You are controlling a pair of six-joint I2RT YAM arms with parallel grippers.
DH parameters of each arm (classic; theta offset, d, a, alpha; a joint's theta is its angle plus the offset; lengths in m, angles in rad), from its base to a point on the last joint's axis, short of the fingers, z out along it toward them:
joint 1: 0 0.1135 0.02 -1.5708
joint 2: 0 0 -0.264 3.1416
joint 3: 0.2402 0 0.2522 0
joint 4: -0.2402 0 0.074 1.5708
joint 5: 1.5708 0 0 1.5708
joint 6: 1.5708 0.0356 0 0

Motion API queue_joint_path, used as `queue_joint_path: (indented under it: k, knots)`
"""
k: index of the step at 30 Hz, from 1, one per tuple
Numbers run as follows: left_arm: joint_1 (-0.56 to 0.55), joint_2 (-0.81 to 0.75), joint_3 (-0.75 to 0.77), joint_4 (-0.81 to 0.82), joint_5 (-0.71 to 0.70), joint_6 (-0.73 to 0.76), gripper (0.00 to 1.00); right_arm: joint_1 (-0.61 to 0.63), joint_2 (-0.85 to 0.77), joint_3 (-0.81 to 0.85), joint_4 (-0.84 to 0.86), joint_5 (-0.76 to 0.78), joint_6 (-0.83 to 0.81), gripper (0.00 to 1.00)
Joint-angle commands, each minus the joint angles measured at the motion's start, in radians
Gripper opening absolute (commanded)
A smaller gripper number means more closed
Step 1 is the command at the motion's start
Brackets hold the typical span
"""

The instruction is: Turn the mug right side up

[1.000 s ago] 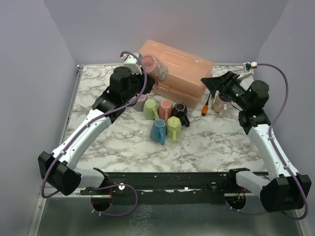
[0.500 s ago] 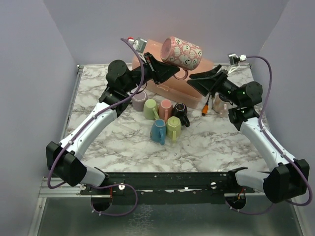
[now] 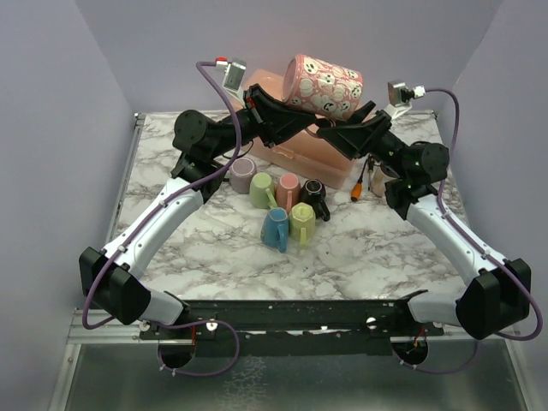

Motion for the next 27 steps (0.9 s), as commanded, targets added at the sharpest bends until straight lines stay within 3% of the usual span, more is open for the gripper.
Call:
queue_joint_path:
  k: [1,9,16,21,27]
  knots:
    - [-0.006,-0.036,0.023,0.161,-0.002,-0.035,0.0,0.011,0.018,0.042,0.11,0.056,0.074,0.66]
    - [-0.013,-0.039,0.002,0.175,-0.007,-0.038,0.0,0.035,0.071,0.076,0.156,0.095,0.164,0.61]
    - [-0.015,-0.043,-0.015,0.181,-0.012,-0.034,0.0,0.037,0.086,0.091,0.198,0.109,0.2,0.37]
    - [-0.017,-0.045,-0.019,0.181,-0.009,-0.03,0.0,0.038,0.089,0.103,0.217,0.122,0.186,0.01]
    - [-0.017,-0.048,-0.021,0.181,-0.014,-0.025,0.02,0.038,0.068,0.111,0.186,0.145,0.119,0.0]
